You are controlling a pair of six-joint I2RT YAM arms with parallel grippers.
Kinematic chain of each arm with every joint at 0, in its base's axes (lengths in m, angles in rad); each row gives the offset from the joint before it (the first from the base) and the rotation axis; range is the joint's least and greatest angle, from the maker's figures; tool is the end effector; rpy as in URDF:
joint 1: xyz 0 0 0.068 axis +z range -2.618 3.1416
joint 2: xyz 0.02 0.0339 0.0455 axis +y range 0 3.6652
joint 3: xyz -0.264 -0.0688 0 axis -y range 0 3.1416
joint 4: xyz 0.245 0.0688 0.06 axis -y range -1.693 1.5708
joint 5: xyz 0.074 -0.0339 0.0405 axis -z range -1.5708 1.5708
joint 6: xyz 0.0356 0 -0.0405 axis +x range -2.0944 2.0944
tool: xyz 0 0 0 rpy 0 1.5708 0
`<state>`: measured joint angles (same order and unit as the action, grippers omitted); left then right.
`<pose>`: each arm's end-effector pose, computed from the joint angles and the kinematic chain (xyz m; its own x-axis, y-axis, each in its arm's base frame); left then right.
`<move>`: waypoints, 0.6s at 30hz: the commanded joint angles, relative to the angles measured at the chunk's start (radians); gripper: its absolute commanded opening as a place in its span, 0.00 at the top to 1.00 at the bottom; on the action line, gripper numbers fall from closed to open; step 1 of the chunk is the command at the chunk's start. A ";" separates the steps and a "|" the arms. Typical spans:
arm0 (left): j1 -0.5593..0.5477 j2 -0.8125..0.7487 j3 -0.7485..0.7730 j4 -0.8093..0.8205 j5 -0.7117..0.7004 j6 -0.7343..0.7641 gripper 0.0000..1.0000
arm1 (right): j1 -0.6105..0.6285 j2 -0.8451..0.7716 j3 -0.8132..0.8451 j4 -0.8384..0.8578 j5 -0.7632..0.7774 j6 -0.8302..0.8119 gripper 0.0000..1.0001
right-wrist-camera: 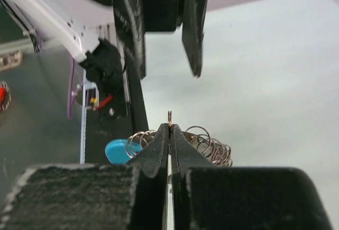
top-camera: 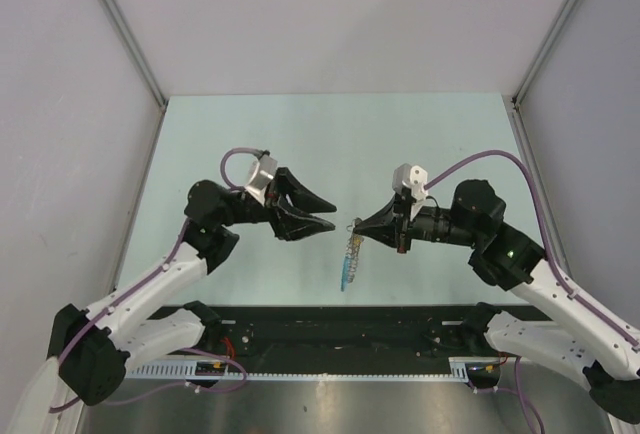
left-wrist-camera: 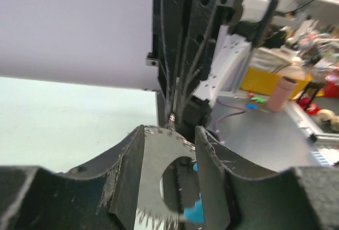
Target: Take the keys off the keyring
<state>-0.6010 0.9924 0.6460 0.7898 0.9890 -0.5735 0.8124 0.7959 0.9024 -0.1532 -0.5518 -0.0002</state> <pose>0.1572 -0.1439 0.3480 -0.2091 -0.2181 -0.9533 0.9759 -0.1094 -0.1890 0.1080 0.1411 0.3830 -0.0319 -0.0339 -0.9989 -0.9783 0.2055 0.0243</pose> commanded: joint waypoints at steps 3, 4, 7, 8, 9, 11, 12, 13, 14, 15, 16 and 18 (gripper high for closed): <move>-0.029 -0.003 0.223 -0.578 -0.001 0.382 0.54 | -0.036 0.066 0.159 -0.279 -0.108 -0.132 1.00; -0.032 0.000 0.233 -0.592 0.013 0.402 0.54 | -0.041 0.074 0.190 -0.316 -0.114 -0.139 1.00; -0.046 0.003 0.253 -0.630 0.059 0.431 0.54 | -0.041 0.089 0.217 -0.335 -0.123 -0.152 1.00; -0.052 0.008 0.256 -0.653 0.072 0.438 0.54 | -0.041 0.094 0.222 -0.333 -0.129 -0.150 1.00; -0.055 0.009 0.264 -0.665 0.086 0.451 0.54 | -0.042 0.095 0.225 -0.330 -0.132 -0.149 1.00; -0.063 0.028 0.276 -0.690 0.102 0.454 0.54 | -0.042 0.107 0.233 -0.324 -0.143 -0.139 1.00; -0.065 0.037 0.282 -0.698 0.112 0.454 0.55 | -0.042 0.109 0.234 -0.318 -0.145 -0.138 1.00; -0.074 0.046 0.291 -0.702 0.129 0.454 0.55 | -0.042 0.112 0.234 -0.315 -0.145 -0.136 1.00; -0.077 0.061 0.308 -0.718 0.129 0.455 0.55 | -0.042 0.117 0.236 -0.310 -0.152 -0.135 1.00; -0.083 0.069 0.319 -0.731 0.128 0.468 0.55 | -0.042 0.118 0.236 -0.303 -0.155 -0.130 1.00; -0.092 0.077 0.329 -0.747 0.123 0.478 0.55 | -0.042 0.120 0.236 -0.296 -0.160 -0.129 1.00; -0.103 0.101 0.359 -0.782 0.117 0.513 0.55 | -0.042 0.127 0.236 -0.283 -0.171 -0.118 1.00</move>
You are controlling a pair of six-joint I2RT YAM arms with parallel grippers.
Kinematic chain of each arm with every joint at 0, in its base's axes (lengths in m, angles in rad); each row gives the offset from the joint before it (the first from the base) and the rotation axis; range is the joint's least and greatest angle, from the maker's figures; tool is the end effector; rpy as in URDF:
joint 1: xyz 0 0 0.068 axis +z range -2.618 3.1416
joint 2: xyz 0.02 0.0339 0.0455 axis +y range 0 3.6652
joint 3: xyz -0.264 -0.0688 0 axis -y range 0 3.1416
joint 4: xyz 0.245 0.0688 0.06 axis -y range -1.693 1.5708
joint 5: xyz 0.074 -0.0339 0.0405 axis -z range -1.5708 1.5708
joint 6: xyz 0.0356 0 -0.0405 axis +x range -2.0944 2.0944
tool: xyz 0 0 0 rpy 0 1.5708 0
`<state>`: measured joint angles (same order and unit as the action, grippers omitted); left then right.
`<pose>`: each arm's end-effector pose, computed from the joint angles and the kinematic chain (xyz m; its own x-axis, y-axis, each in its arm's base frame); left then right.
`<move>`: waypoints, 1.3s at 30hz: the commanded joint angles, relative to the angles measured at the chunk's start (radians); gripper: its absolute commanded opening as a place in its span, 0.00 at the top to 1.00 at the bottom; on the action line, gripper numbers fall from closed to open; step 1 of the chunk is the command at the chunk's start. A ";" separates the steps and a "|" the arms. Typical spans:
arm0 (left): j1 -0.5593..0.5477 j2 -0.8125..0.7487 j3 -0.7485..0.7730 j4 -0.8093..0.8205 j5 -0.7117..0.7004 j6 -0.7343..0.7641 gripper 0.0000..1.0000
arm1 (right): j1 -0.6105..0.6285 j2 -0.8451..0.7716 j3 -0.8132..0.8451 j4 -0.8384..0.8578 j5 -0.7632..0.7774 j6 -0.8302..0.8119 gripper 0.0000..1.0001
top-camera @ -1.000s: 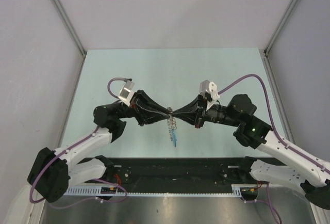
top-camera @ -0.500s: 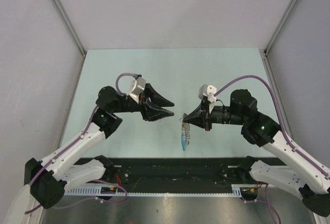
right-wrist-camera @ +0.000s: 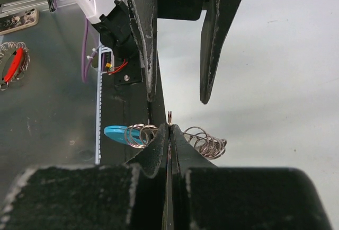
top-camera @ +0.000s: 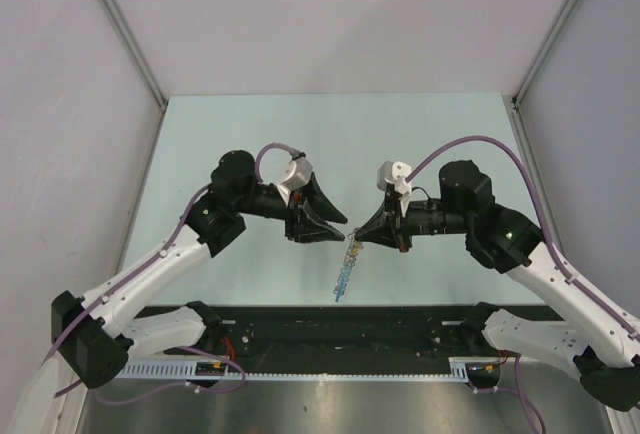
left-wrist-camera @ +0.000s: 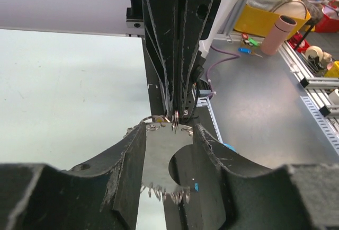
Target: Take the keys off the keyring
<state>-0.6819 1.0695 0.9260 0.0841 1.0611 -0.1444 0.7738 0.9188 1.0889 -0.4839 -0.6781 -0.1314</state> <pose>0.1632 -0.1725 0.3639 -0.1872 0.0615 -0.9804 0.9671 -0.1632 -0.1949 0.1188 0.1473 0.3926 -0.0917 -0.2322 -0.9683 -0.9916 0.1106 0.0673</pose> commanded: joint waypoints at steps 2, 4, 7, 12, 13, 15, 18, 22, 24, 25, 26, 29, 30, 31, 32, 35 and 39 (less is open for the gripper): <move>-0.036 0.036 0.097 -0.127 0.042 0.098 0.56 | -0.004 0.008 0.051 0.054 -0.052 0.019 1.00; -0.039 0.049 0.100 -0.135 0.048 0.100 0.58 | -0.004 0.009 0.051 0.061 -0.052 0.024 1.00; -0.039 0.067 0.108 -0.148 0.062 0.101 0.59 | -0.004 0.015 0.051 0.059 -0.049 0.027 1.00; -0.045 0.089 0.142 -0.245 0.050 0.172 0.65 | -0.004 0.025 0.051 0.059 -0.049 0.024 1.00; -0.047 0.090 0.142 -0.248 0.048 0.172 0.65 | -0.004 0.028 0.051 0.057 -0.051 0.023 1.00; -0.050 0.092 0.146 -0.251 0.048 0.170 0.66 | -0.004 0.032 0.051 0.054 -0.052 0.019 1.00; -0.054 0.101 0.162 -0.274 0.042 0.184 0.70 | -0.004 0.035 0.051 0.050 -0.051 0.015 1.00; -0.061 0.107 0.171 -0.303 0.030 0.210 0.73 | -0.004 0.034 0.051 0.047 -0.049 0.010 1.00; -0.065 0.112 0.174 -0.314 0.027 0.220 0.75 | -0.004 0.035 0.051 0.047 -0.051 0.010 1.00; -0.067 0.113 0.177 -0.317 0.028 0.226 0.77 | -0.004 0.035 0.049 0.045 -0.052 0.010 1.00; -0.068 0.116 0.178 -0.319 0.027 0.229 0.79 | -0.004 0.038 0.051 0.045 -0.052 0.009 1.00; -0.071 0.113 0.178 -0.322 0.019 0.241 0.90 | -0.004 0.043 0.051 0.045 -0.057 0.007 1.00; -0.074 0.110 0.177 -0.317 0.013 0.241 0.96 | -0.002 0.043 0.049 0.047 -0.057 0.012 1.00; -0.074 0.109 0.172 -0.302 0.004 0.240 0.99 | -0.004 0.045 0.051 0.051 -0.055 0.018 1.00; -0.076 0.104 0.166 -0.282 -0.001 0.215 1.00 | -0.004 0.046 0.049 0.062 -0.049 0.024 1.00; -0.074 0.083 0.129 -0.181 -0.045 0.151 1.00 | -0.004 0.045 0.049 0.085 -0.012 0.053 0.90; -0.074 0.026 0.050 0.026 -0.084 0.034 1.00 | -0.005 0.014 0.049 0.093 0.057 0.069 0.73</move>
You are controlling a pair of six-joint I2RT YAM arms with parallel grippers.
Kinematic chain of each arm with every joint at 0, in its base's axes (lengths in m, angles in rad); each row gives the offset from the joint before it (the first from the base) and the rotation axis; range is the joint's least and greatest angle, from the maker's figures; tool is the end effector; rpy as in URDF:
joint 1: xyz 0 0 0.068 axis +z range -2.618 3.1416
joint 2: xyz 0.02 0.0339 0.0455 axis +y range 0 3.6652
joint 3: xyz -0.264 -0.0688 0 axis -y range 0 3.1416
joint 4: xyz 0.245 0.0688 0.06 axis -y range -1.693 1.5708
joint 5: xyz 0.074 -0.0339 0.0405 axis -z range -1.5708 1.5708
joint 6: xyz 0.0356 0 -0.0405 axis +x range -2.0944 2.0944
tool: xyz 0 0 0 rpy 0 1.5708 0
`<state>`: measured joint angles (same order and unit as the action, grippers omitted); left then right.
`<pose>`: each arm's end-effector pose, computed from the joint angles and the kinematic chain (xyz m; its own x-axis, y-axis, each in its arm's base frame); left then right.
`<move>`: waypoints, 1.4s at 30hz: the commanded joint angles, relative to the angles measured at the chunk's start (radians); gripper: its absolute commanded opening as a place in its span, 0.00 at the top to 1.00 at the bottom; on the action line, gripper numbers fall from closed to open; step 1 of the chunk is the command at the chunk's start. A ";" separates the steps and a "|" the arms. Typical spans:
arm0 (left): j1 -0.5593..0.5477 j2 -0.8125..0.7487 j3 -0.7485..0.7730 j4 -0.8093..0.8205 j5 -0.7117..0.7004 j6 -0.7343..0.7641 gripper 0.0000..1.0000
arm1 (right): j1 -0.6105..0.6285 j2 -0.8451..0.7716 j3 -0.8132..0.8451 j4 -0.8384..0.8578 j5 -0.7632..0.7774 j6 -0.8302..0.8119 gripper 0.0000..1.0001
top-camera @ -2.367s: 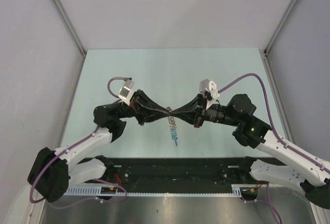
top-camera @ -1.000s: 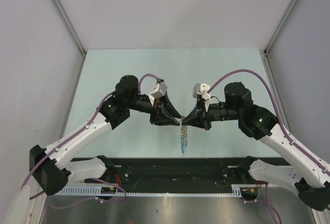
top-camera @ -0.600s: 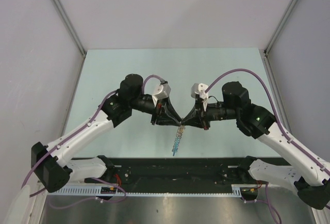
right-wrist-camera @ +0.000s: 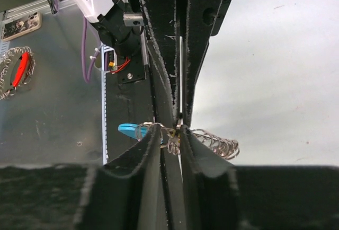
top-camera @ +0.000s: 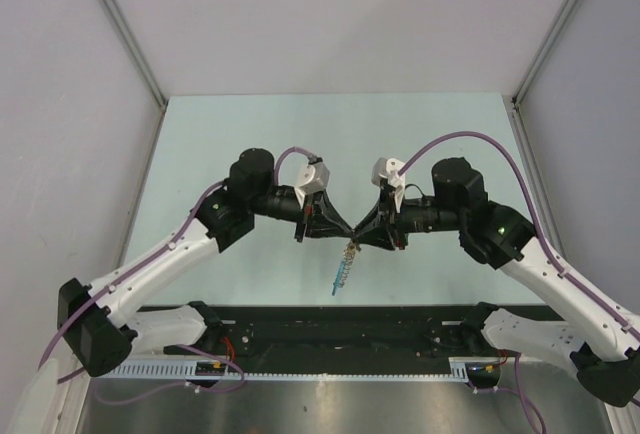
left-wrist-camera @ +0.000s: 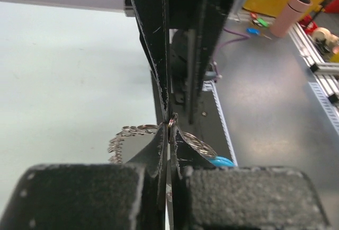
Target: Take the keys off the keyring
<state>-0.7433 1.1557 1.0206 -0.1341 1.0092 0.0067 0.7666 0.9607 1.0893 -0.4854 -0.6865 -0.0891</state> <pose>0.1666 -0.1941 0.3568 -0.1894 0.1789 -0.9655 0.9624 -0.1613 -0.2186 0.1278 0.1544 0.3853 -0.1648 -0.2542 -0.9530 -0.9829 0.1230 0.1371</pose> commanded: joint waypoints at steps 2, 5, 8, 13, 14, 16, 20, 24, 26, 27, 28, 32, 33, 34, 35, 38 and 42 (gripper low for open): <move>-0.013 -0.082 -0.100 0.397 -0.032 -0.207 0.99 | 0.003 -0.040 0.046 0.113 0.073 0.041 0.66; -0.013 -0.090 -0.139 0.499 -0.052 -0.280 1.00 | 0.003 -0.076 0.027 0.163 0.076 0.078 0.59; -0.013 -0.097 -0.152 0.543 -0.060 -0.304 1.00 | 0.003 -0.126 0.001 0.209 0.105 0.103 0.55; -0.013 -0.113 -0.194 0.649 -0.066 -0.375 1.00 | -0.003 -0.198 -0.048 0.245 0.191 0.111 0.53; -0.011 -0.119 -0.203 0.694 -0.070 -0.387 0.99 | -0.003 -0.204 -0.055 0.251 0.211 0.115 0.53; -0.011 -0.122 -0.223 0.737 -0.086 -0.425 1.00 | -0.013 -0.221 -0.078 0.278 0.217 0.123 0.53; -0.005 -0.128 -0.257 0.855 -0.107 -0.491 0.99 | -0.027 -0.243 -0.112 0.332 0.185 0.150 0.54; -0.001 -0.134 -0.303 0.993 -0.138 -0.573 0.99 | -0.030 -0.237 -0.141 0.376 0.131 0.175 0.56; 0.004 -0.140 -0.312 1.047 -0.159 -0.586 0.99 | -0.032 -0.237 -0.154 0.393 0.107 0.186 0.58; 0.004 -0.148 -0.330 1.071 -0.167 -0.605 1.00 | -0.032 -0.237 -0.166 0.412 0.099 0.196 0.59; 0.007 -0.148 -0.339 1.137 -0.176 -0.617 1.00 | -0.032 -0.237 -0.172 0.421 0.087 0.201 0.59; 0.019 -0.140 -0.393 1.339 -0.195 -0.732 1.00 | -0.032 -0.237 -0.190 0.449 0.067 0.210 0.61; 0.021 -0.136 -0.408 1.369 -0.198 -0.747 1.00 | -0.032 -0.237 -0.192 0.458 0.067 0.215 0.61; 0.021 -0.123 -0.412 1.390 -0.196 -0.761 1.00 | -0.032 -0.232 -0.196 0.464 0.061 0.216 0.62; 0.021 -0.116 -0.413 1.428 -0.190 -0.786 0.99 | -0.032 -0.231 -0.200 0.475 0.055 0.222 0.62; 0.022 -0.106 -0.418 1.458 -0.182 -0.798 1.00 | -0.032 -0.217 -0.203 0.513 0.006 0.235 0.62; 0.024 -0.108 -0.416 1.447 -0.173 -0.789 1.00 | -0.033 -0.201 -0.204 0.554 -0.041 0.246 0.60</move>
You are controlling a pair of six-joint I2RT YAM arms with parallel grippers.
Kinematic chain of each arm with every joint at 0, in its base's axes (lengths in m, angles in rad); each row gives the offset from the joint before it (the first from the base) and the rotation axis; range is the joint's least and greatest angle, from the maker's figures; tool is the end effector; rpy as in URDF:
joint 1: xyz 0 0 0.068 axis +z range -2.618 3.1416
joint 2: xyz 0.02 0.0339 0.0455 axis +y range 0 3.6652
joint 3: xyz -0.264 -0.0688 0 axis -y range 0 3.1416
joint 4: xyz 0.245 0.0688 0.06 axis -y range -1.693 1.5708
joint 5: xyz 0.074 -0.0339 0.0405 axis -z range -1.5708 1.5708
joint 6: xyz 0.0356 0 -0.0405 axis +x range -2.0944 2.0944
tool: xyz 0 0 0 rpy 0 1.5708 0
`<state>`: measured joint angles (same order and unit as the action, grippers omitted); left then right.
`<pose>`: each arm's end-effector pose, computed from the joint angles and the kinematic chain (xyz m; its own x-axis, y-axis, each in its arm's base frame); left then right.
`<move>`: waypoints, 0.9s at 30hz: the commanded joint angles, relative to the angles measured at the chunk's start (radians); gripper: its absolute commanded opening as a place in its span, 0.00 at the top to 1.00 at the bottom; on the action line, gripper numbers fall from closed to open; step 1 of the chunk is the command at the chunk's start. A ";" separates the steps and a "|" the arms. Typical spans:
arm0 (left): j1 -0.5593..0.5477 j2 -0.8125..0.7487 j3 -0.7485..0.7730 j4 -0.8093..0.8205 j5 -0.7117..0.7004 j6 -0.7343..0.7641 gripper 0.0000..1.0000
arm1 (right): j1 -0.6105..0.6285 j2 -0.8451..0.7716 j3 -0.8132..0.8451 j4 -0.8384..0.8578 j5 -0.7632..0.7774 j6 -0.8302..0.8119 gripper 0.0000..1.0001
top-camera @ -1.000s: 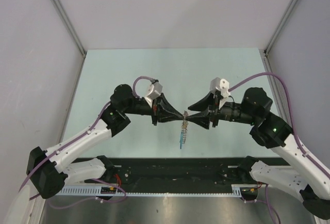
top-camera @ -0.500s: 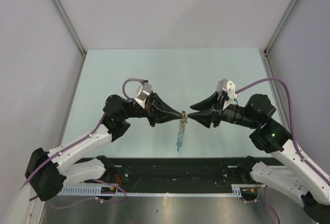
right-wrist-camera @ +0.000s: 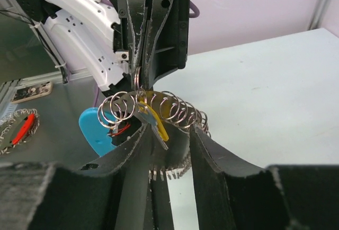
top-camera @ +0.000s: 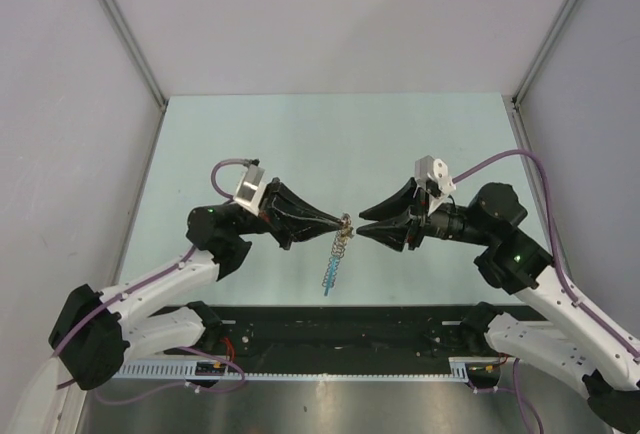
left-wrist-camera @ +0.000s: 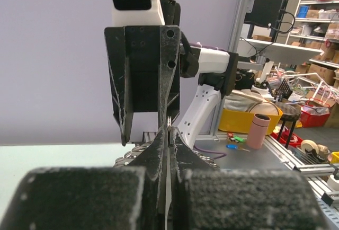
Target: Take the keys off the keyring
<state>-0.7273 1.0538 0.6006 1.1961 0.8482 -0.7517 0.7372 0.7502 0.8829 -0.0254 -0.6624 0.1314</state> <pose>0.1375 -0.1582 0.3556 -0.2129 -0.4151 -0.8845 0.9677 -0.2146 -0.1323 0.1062 0.1260 0.3963 -0.0502 0.0940 -0.9943 -0.9847 0.1618 0.0650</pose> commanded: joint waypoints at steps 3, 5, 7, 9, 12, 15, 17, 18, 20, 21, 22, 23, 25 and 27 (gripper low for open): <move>0.008 -0.003 0.001 0.123 -0.014 -0.031 1.00 | -0.002 0.018 0.002 0.116 -0.078 0.033 0.60; 0.008 0.000 -0.001 0.128 -0.011 -0.037 1.00 | -0.001 0.026 0.001 0.136 -0.085 0.037 0.60; 0.008 0.003 -0.002 0.126 -0.009 -0.037 1.00 | 0.002 0.029 0.002 0.150 -0.094 0.047 0.59; 0.008 0.003 -0.004 0.122 -0.009 -0.034 1.00 | 0.007 0.040 0.001 0.169 -0.095 0.054 0.60; 0.008 0.005 -0.008 0.117 -0.006 -0.026 1.00 | 0.019 0.049 0.002 0.183 -0.097 0.060 0.59; 0.009 0.000 -0.015 0.106 -0.009 -0.015 1.00 | 0.031 0.058 0.002 0.188 -0.094 0.062 0.60; 0.008 0.000 -0.016 0.100 -0.008 -0.008 1.00 | 0.040 0.061 0.002 0.186 -0.091 0.060 0.63; 0.009 0.002 -0.015 0.094 -0.008 -0.006 1.00 | 0.041 0.063 0.002 0.186 -0.089 0.059 0.65; 0.009 0.002 -0.013 0.089 -0.006 0.003 1.00 | 0.047 0.064 0.001 0.186 -0.085 0.060 0.71; 0.011 0.000 -0.015 0.089 -0.005 0.005 1.00 | 0.048 0.063 0.001 0.182 -0.072 0.059 0.74; 0.011 0.000 -0.015 0.092 -0.003 0.005 0.99 | 0.050 0.058 0.002 0.179 -0.062 0.060 0.78; 0.012 0.003 -0.016 0.099 0.000 0.003 1.00 | 0.050 0.060 0.002 0.167 -0.052 0.059 0.86; 0.016 0.005 -0.018 0.135 0.002 -0.012 1.00 | 0.048 0.051 -0.004 0.157 -0.026 0.060 0.93; 0.019 0.017 -0.015 0.183 0.014 -0.032 1.00 | 0.045 0.046 -0.018 0.157 -0.017 0.069 0.99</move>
<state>-0.7177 1.0630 0.5831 1.2499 0.8490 -0.7612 0.7837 0.8131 0.8791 0.1097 -0.7265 0.1886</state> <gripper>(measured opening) 0.006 0.042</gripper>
